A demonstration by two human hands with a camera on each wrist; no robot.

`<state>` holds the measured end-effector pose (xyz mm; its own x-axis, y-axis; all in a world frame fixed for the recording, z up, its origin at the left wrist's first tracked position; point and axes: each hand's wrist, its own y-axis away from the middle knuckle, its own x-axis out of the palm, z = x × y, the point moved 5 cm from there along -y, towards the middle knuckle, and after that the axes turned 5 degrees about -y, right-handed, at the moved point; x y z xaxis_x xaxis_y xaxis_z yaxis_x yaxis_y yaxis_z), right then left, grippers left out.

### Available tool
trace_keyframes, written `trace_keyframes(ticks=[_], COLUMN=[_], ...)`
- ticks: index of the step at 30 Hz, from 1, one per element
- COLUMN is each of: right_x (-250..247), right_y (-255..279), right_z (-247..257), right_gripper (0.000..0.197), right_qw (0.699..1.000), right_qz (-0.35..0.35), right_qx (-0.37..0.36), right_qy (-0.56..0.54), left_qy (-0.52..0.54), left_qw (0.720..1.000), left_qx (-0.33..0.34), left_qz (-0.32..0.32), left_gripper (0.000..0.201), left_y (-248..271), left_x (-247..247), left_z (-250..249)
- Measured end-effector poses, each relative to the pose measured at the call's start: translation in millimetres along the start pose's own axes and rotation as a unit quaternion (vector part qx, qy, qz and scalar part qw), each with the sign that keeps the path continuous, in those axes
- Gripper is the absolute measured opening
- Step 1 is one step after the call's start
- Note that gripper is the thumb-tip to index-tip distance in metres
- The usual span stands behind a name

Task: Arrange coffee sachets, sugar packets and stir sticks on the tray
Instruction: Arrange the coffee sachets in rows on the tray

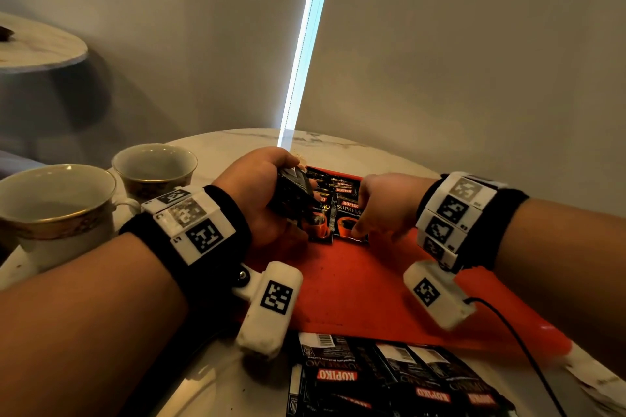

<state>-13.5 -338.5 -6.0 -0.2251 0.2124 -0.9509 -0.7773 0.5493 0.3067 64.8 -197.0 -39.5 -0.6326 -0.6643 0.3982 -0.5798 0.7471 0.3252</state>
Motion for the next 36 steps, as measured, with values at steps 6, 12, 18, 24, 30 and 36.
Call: trace_keyframes(ticks=[6, 12, 18, 24, 30, 36], right_x=[1, -4, -16, -7, 0, 3], right_y=[-4, -6, 0, 4, 1, -3], right_z=[0, -8, 0, 24, 38, 39], right_gripper=[0.038, 0.031, 0.038, 0.058, 0.077, 0.074], right_qw=[1.0, 1.0, 0.996, 0.985, 0.983, 0.982], right_qz=[-0.004, -0.014, -0.074, -0.082, -0.066, -0.057], right_qx=[-0.004, 0.01, -0.056, -0.148, -0.148, -0.154], right_qy=[0.017, -0.021, 0.001, 0.035, 0.092, 0.098], left_qy=[0.001, 0.01, 0.026, 0.047, 0.08, 0.1], left_qw=[1.0, 1.0, 0.999, 0.998, 0.996, 0.994], left_qx=[0.001, 0.002, 0.015, 0.047, 0.046, 0.04], left_qz=[0.007, 0.016, 0.023, 0.02, 0.014, 0.021], left_gripper=[0.025, 0.025, 0.023, 0.023, 0.019, 0.028], left_y=[-2, -5, -7, -5, -5, -4], left_x=[0, 0, -3, -9, -12, -12], left_z=[1, 2, -1, -12, -15, -16])
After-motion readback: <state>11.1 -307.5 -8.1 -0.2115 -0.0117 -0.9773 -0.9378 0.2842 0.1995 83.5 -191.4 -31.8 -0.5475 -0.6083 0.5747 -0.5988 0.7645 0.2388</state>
